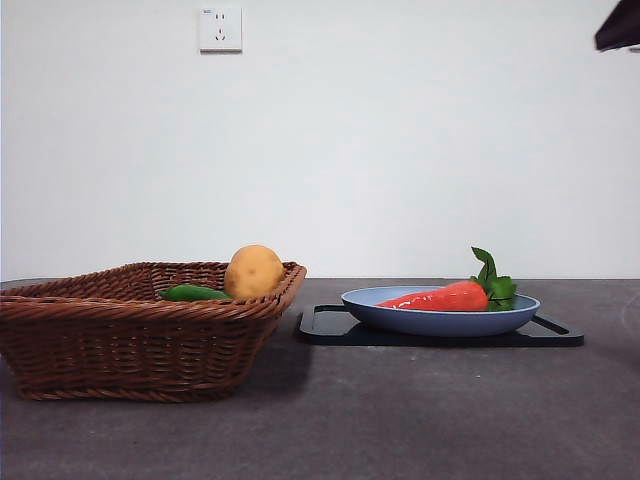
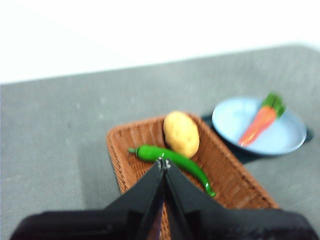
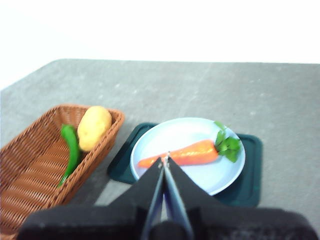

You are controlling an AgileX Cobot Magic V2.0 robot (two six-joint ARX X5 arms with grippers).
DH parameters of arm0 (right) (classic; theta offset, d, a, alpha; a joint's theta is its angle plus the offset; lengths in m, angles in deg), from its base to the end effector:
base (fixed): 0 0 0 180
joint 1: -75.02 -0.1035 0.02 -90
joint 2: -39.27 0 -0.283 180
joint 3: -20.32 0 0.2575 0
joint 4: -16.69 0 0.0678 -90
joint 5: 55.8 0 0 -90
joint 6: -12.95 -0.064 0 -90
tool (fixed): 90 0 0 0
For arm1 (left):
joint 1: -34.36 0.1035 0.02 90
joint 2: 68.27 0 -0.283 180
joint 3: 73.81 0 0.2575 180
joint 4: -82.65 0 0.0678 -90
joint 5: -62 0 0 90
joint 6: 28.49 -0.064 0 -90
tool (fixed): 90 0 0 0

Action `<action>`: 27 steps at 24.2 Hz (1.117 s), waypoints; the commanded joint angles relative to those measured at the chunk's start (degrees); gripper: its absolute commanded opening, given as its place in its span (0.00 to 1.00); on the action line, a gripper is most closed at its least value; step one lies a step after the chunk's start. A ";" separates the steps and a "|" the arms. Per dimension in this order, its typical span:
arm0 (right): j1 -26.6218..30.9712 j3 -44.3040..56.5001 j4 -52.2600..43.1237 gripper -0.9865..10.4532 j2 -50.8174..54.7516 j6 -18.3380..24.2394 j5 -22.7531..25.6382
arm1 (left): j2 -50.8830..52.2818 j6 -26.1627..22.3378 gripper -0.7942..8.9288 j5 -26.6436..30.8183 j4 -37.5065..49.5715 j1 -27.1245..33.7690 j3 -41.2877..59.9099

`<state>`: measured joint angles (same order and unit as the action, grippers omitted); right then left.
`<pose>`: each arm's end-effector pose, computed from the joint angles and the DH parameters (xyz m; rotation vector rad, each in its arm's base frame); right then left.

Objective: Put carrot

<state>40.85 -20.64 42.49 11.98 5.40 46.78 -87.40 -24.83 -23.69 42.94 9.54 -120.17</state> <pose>0.1287 0.0705 0.2667 0.0453 0.2197 0.3616 0.1019 -0.0419 0.2856 -0.0079 0.2232 -0.3496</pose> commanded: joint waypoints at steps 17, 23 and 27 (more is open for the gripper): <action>-0.37 -0.31 -1.44 0.09 -0.07 -0.55 7.30 | 6.05 3.85 0.09 -0.04 -5.07 -0.35 -0.15; -0.37 -0.31 -1.44 0.09 -0.07 -0.55 7.28 | 8.46 -4.15 0.09 1.62 -5.97 3.10 -0.02; -0.35 -0.31 -1.46 0.09 -0.07 -0.52 7.34 | 12.92 -5.44 0.09 1.53 -3.61 11.87 3.02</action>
<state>40.85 -20.62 41.70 12.02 5.36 53.88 -75.23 -28.08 -22.33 38.52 19.26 -118.09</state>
